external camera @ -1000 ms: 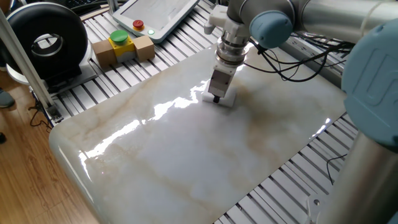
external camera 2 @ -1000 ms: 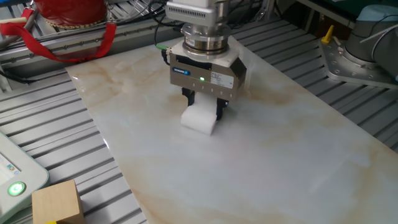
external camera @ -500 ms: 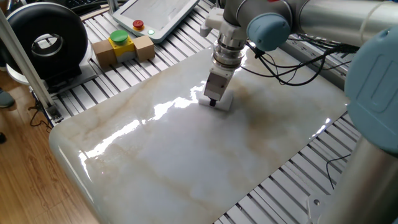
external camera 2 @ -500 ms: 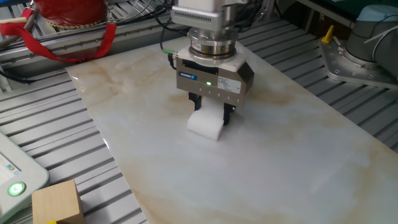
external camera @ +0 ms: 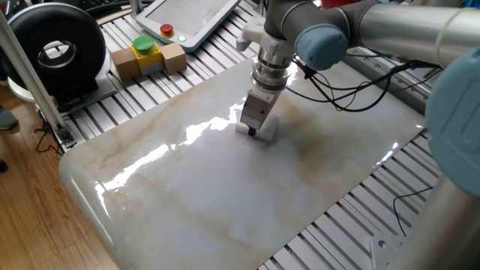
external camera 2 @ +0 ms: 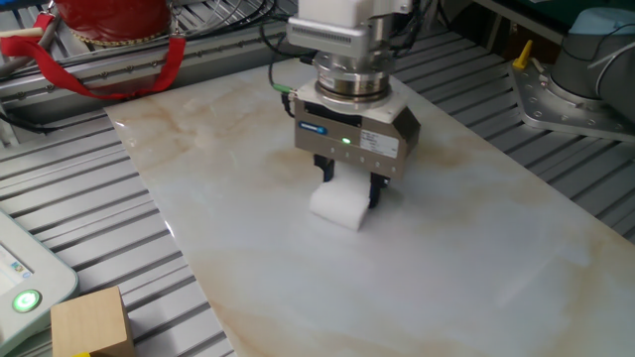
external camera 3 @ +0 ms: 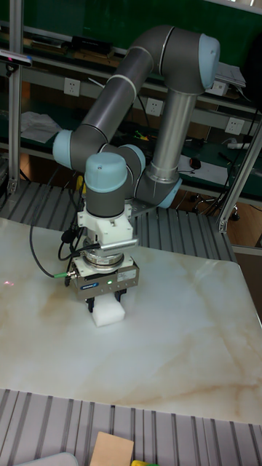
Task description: Clean the tabletop with a sponge
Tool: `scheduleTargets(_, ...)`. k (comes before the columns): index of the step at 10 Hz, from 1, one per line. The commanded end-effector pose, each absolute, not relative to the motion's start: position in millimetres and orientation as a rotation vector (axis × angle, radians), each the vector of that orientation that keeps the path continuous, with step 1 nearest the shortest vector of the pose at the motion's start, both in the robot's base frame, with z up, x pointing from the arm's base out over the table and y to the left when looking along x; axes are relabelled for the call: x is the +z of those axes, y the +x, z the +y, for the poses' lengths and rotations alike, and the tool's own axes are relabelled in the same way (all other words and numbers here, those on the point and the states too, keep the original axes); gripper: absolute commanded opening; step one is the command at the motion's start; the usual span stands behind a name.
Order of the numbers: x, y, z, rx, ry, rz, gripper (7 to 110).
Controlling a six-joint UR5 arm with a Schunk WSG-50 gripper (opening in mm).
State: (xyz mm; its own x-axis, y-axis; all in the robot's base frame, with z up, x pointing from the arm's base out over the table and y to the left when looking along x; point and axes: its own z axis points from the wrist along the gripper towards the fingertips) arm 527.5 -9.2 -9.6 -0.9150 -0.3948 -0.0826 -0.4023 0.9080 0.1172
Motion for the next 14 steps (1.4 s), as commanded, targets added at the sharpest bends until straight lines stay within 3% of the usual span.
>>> scheduleTargets(1,-9,520,8,0.235,-0.565,3.019,7)
scheduleTargets(5,-10,503,20,0.206,-0.505,3.043,7)
scheduleTargets(9,-9,502,-3,0.080,-0.556,3.039,7)
scheduleTargets(14,-6,501,-21,0.084,-0.613,3.031,7)
